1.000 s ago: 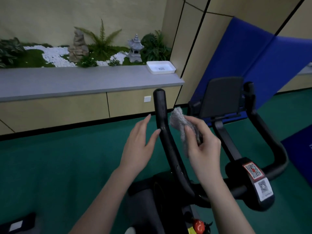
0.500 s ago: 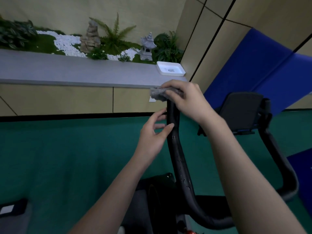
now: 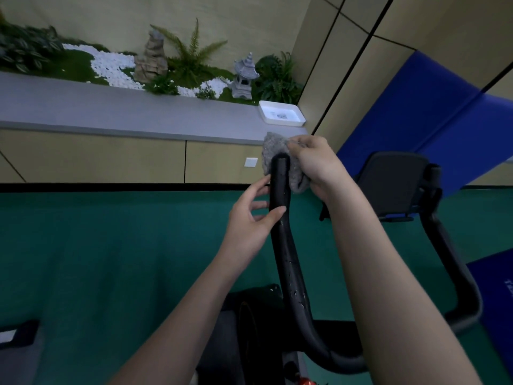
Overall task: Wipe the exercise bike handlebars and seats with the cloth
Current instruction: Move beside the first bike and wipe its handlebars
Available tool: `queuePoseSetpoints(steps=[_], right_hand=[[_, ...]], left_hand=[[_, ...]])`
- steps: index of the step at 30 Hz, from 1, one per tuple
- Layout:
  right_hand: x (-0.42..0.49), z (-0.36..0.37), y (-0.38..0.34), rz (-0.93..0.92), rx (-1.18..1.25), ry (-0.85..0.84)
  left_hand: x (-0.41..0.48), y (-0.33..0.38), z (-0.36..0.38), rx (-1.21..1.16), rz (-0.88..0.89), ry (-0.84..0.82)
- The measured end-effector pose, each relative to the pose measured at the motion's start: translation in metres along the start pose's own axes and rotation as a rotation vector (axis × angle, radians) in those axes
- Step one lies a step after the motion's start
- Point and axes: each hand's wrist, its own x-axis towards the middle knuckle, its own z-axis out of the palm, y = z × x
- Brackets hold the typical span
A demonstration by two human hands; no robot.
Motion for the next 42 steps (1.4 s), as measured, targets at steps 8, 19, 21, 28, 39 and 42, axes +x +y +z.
queuePoseSetpoints(steps=[8, 19, 21, 28, 39, 42], right_hand=[[-0.051, 0.029, 0.032, -0.547, -0.230, 0.484], [-0.067, 0.023, 0.053, -0.622, -0.205, 0.396], [-0.065, 0.026, 0.051, -0.629, -0.197, 0.411], [-0.079, 0.020, 0.063, -0.678, -0.242, 0.369], [-0.047, -0.013, 0.027, -1.022, -0.789, -0.262], [-0.034, -0.019, 0.008, -1.017, -0.831, -0.253]], left_hand=[[-0.003, 0.000, 0.000, -0.092, -0.034, 0.024], [-0.013, -0.004, -0.006, -0.070, -0.065, -0.009], [-0.016, -0.004, -0.009, -0.057, -0.074, -0.005], [-0.019, -0.007, -0.019, -0.026, -0.114, -0.024], [-0.021, -0.007, -0.010, -0.155, -0.190, -0.024], [-0.022, -0.009, -0.011, -0.161, -0.209, -0.022]])
